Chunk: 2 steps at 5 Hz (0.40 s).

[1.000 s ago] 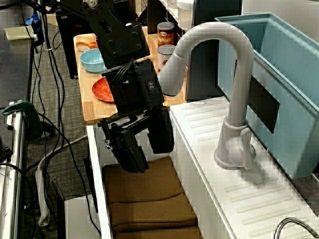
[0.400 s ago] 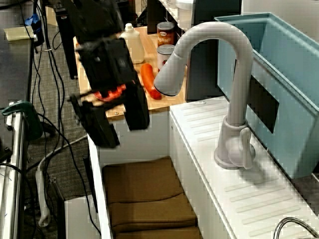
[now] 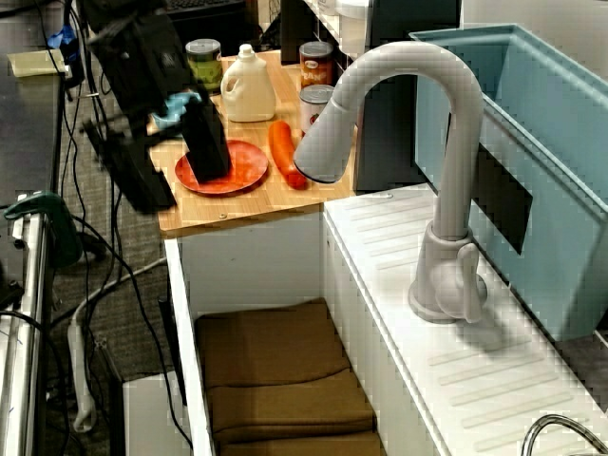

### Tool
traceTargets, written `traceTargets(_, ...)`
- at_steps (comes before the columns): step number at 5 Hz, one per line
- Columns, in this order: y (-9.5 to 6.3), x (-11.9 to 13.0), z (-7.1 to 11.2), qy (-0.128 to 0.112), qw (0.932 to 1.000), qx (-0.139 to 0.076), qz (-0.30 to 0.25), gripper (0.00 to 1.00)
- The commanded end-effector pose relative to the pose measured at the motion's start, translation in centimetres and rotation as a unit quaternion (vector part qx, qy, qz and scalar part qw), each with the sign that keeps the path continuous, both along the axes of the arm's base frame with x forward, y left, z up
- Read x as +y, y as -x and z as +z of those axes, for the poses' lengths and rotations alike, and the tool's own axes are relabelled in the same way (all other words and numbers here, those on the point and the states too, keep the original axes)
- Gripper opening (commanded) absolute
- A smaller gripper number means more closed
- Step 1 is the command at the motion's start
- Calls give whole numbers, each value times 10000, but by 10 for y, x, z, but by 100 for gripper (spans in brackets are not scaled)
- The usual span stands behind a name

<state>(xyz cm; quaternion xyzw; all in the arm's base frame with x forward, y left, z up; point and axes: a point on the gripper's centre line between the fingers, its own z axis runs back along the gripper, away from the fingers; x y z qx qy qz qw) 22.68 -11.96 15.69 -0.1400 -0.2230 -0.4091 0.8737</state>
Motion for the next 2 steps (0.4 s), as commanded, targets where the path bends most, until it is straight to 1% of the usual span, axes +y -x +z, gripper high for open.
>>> traceTargets(1, -7, 47, -6, -254, 9966, -275, -737, 100)
traceTargets(2, -27, 68, -22, -328, 9978, -211, -545, 100)
